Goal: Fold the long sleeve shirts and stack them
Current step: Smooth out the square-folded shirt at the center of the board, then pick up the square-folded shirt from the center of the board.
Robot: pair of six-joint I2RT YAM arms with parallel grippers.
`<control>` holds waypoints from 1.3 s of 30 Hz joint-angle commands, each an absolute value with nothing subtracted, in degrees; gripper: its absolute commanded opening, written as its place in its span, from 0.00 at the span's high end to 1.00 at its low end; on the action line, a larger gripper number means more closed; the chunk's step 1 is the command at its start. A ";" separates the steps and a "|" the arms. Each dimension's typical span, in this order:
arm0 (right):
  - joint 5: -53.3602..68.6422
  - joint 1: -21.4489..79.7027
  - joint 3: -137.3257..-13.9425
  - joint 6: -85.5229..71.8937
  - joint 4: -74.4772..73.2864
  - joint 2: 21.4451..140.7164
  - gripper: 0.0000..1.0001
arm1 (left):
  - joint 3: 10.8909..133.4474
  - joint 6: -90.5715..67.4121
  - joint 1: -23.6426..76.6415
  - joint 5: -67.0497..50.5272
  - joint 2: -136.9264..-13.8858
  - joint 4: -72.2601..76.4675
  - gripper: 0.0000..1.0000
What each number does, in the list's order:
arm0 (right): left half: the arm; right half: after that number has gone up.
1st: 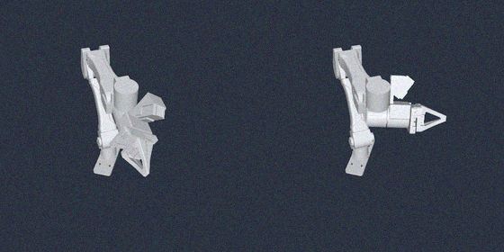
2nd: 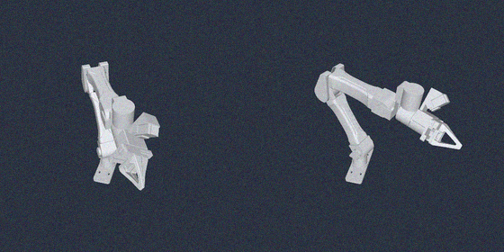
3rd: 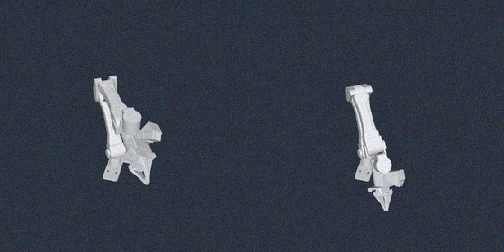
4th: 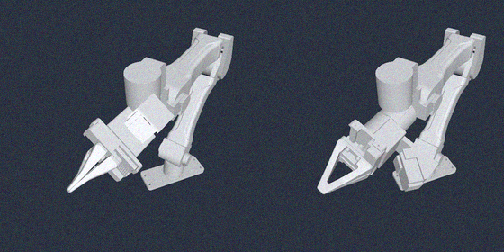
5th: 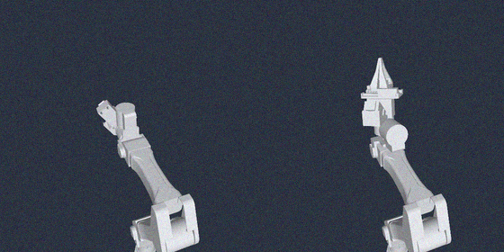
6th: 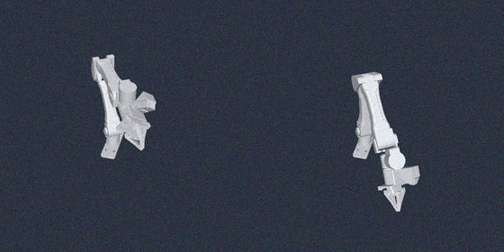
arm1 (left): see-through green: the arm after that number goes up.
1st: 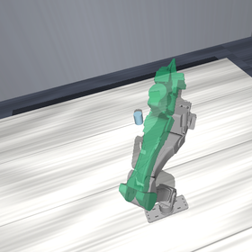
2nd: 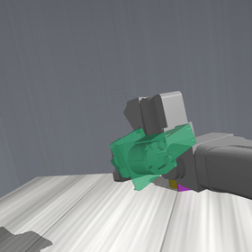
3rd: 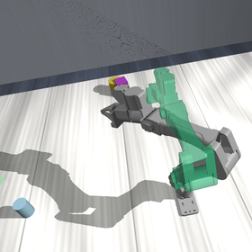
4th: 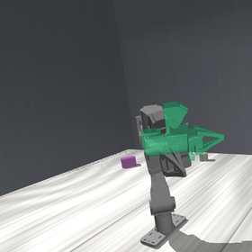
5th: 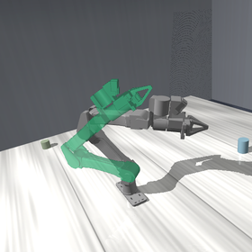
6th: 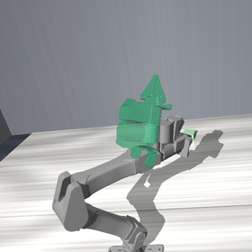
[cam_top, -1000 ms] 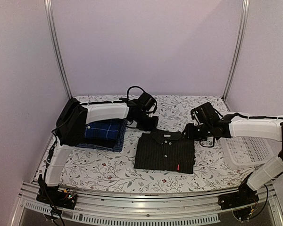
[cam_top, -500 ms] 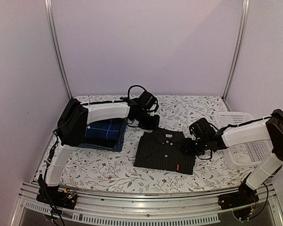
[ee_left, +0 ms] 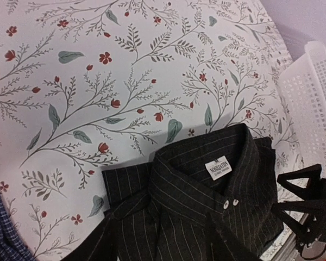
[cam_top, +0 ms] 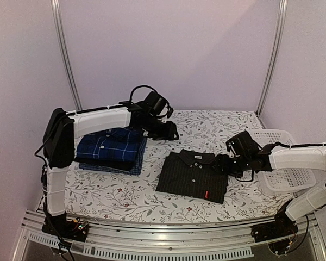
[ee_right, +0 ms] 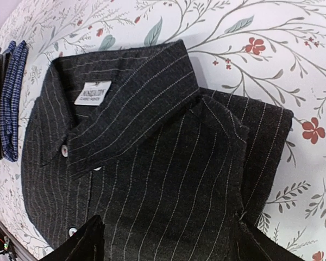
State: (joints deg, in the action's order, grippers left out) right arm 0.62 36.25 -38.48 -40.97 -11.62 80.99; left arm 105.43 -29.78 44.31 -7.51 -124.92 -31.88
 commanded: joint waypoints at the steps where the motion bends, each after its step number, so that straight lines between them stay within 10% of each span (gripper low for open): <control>1: 0.90 35.86 -37.14 -41.63 -16.45 75.50 0.22 | 94.42 -31.10 43.96 -11.42 -115.32 -27.48 0.46; 10: -1.00 35.51 -31.29 -44.91 -19.84 69.41 0.23 | 76.15 -34.39 45.44 -15.43 -108.31 -19.99 0.48; 39: -0.91 37.64 -31.46 -46.29 -13.19 82.89 0.46 | 74.01 -39.46 49.99 -13.91 -118.67 -16.62 0.57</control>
State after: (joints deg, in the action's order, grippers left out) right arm -0.64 36.62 -31.77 -45.71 -13.39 78.67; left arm 73.76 -37.78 48.62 -13.08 -116.11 -18.57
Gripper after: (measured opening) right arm 0.564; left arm 0.464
